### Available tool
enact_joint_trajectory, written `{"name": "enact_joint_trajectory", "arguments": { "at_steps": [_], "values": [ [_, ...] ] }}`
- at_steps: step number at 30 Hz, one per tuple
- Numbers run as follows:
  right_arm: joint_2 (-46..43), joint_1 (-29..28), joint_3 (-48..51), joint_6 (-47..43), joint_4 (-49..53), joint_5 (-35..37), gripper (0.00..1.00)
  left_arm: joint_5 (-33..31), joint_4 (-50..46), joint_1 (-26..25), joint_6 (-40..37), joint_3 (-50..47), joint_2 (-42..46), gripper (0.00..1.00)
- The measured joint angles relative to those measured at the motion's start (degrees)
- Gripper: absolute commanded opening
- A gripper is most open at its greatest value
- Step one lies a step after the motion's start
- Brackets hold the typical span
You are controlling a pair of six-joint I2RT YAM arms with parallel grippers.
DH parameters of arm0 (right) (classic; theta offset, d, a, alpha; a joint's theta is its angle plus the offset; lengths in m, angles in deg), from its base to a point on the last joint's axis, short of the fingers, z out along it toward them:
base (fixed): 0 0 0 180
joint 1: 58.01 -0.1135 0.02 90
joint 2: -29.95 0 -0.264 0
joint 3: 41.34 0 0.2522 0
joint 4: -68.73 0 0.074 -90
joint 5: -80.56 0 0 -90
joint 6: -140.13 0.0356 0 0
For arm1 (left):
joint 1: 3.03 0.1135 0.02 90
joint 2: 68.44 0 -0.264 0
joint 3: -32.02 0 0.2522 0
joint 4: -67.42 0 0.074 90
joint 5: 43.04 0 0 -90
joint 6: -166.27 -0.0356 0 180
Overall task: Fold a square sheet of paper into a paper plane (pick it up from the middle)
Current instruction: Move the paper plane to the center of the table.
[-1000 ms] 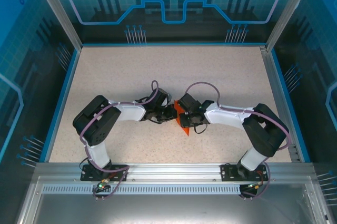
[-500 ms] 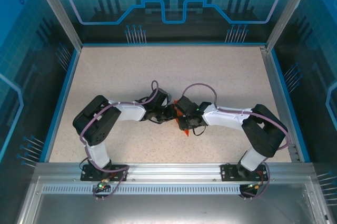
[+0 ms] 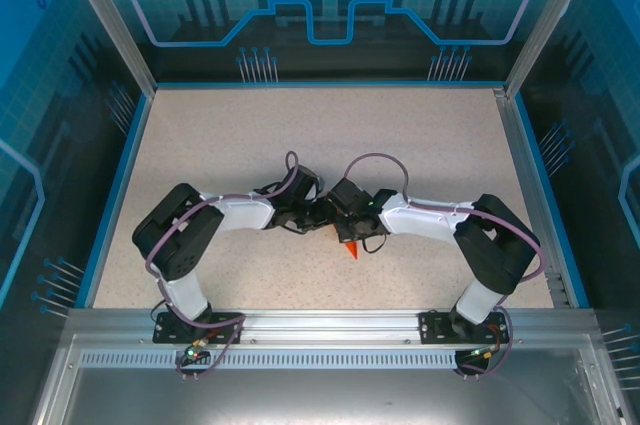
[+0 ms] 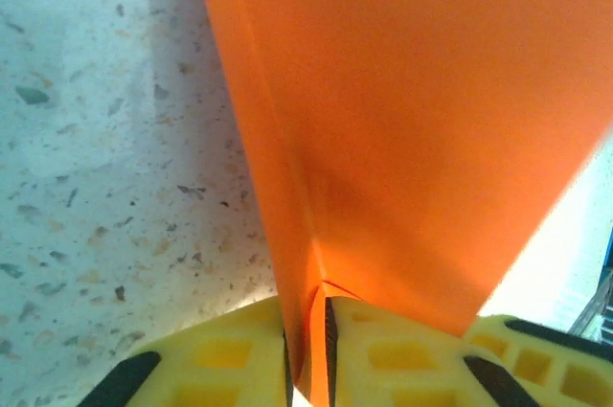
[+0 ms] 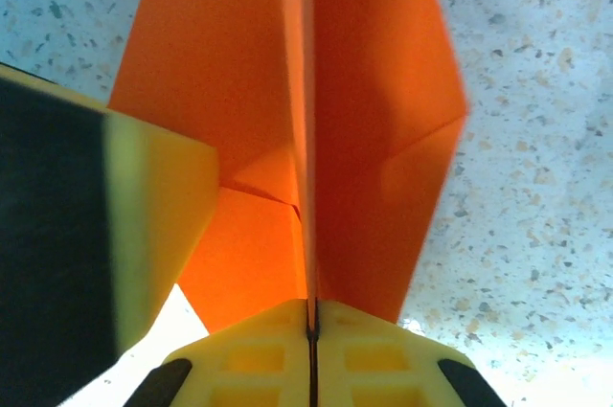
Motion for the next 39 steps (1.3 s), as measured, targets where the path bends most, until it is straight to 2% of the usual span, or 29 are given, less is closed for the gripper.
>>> {"name": "enact_joint_trajectory", "arguments": {
  "at_steps": [5,12,18,30,39],
  "values": [
    [-0.07,0.00,-0.52,0.61,2.14,2.38,0.06,-3.02,-3.85,1.70,1.07,-0.52,6.03,0.47],
    [0.83,0.00,-3.82,1.36,4.26,3.80,0.11,-14.49,-14.60,2.80,3.06,-0.87,14.19,0.61],
    [3.34,0.00,-4.76,1.97,4.94,3.80,0.15,-20.20,-20.02,3.61,4.74,-3.58,15.96,0.71],
    [6.08,0.00,-5.90,2.69,5.20,3.78,0.15,-25.46,-24.37,3.76,5.51,-4.17,18.53,0.90],
    [7.65,-0.02,-6.75,3.50,5.33,3.82,0.08,-27.15,-26.16,3.80,5.42,-4.17,18.88,0.98]
  ]
}}
